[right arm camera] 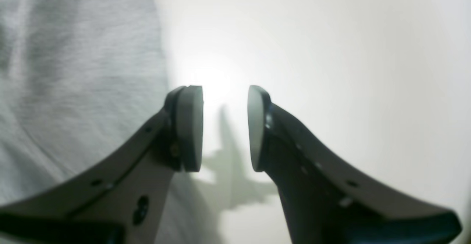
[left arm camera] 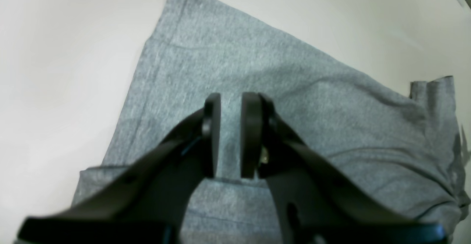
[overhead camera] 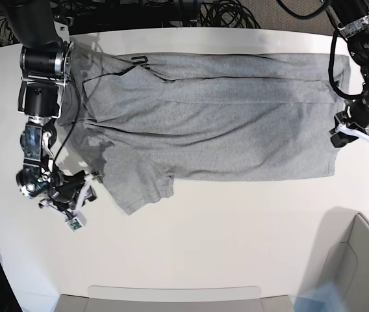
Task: Fold the T-shirt properly
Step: 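Release and move both grippers to the shirt's hem corners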
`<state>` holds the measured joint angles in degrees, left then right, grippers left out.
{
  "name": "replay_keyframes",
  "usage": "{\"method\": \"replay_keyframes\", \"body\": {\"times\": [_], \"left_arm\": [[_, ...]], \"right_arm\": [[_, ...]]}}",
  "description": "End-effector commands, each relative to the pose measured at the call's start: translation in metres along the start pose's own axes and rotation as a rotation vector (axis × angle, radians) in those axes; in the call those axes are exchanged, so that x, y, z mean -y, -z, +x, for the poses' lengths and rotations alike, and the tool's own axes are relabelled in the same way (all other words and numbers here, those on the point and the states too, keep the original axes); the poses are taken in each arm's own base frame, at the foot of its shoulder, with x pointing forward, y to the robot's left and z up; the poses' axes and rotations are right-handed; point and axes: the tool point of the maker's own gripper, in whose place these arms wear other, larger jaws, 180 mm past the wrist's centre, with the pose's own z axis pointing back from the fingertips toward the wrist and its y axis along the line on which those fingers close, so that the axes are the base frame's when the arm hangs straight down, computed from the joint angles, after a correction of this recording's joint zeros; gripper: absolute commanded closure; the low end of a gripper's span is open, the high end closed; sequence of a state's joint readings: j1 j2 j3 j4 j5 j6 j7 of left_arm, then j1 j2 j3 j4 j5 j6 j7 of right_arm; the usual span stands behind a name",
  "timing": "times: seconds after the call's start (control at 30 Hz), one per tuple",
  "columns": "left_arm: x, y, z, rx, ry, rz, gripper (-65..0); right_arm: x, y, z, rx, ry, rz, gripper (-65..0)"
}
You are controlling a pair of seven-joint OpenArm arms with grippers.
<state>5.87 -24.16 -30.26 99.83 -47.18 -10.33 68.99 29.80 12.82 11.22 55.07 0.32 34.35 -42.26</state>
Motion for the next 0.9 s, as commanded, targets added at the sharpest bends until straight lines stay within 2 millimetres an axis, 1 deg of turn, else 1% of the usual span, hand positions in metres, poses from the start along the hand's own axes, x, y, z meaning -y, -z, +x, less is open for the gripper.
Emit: {"method": "replay_keyframes", "body": {"times": [0.0, 0.13, 0.27, 0.37, 0.47, 0.5, 0.57, 0.6, 0.63, 0.67, 0.73, 0.8, 0.87], "left_arm": [[0.002, -0.005, 0.014, 0.038, 0.02, -0.004, -11.4], [0.001, -0.006, 0.015, 0.039, 0.02, -0.001, -11.4], [0.001, -0.006, 0.015, 0.041, 0.019, -0.001, -11.4], [0.007, -0.005, 0.027, 0.068, 0.021, -0.014, -11.5], [0.002, 0.002, 0.028, 0.059, -0.008, -0.014, -11.6], [-0.002, 0.006, 0.028, 0.05, -0.026, -0.012, -11.7], [-0.011, 0.017, 0.026, 0.022, -0.071, -0.006, -12.6], [-0.019, 0.023, 0.026, -0.001, -0.079, 0.01, -14.2], [-0.023, 0.031, 0.028, -0.025, -0.061, 0.03, -15.6], [-0.023, 0.04, 0.033, -0.037, -0.031, 0.045, -16.6], [-0.026, 0.057, 0.044, -0.038, 0.048, 0.096, -16.9], [-0.028, 0.077, 0.05, -0.043, 0.135, 0.149, -16.9], [-0.031, 0.091, 0.06, -0.027, 0.171, 0.188, -16.9]], "right_arm": [[0.013, -0.002, 0.027, 0.077, 0.012, -0.005, -20.6], [0.014, 0.02, 0.021, 0.093, 0.12, 0.048, -20.6], [0.021, 0.03, 0.01, 0.083, 0.205, 0.0, -20.6], [0.008, 0.04, -0.003, 0.036, 0.198, 0.025, -20.6], [-0.007, 0.047, -0.016, -0.012, 0.154, 0.046, -20.6], [-0.012, 0.049, -0.021, -0.026, 0.143, 0.055, -20.6], [-0.023, 0.053, -0.022, -0.037, 0.122, 0.072, -20.6], [-0.026, 0.054, -0.022, -0.041, 0.114, 0.079, -20.6], [-0.028, 0.055, -0.022, -0.044, 0.111, 0.082, -20.6], [-0.029, 0.055, -0.022, -0.045, 0.11, 0.083, -20.6], [-0.031, 0.056, -0.021, -0.044, 0.11, 0.086, -20.6], [-0.036, 0.058, -0.019, -0.04, 0.11, 0.096, -20.6], [-0.039, 0.058, -0.017, -0.038, 0.11, 0.1, -20.6]]}}
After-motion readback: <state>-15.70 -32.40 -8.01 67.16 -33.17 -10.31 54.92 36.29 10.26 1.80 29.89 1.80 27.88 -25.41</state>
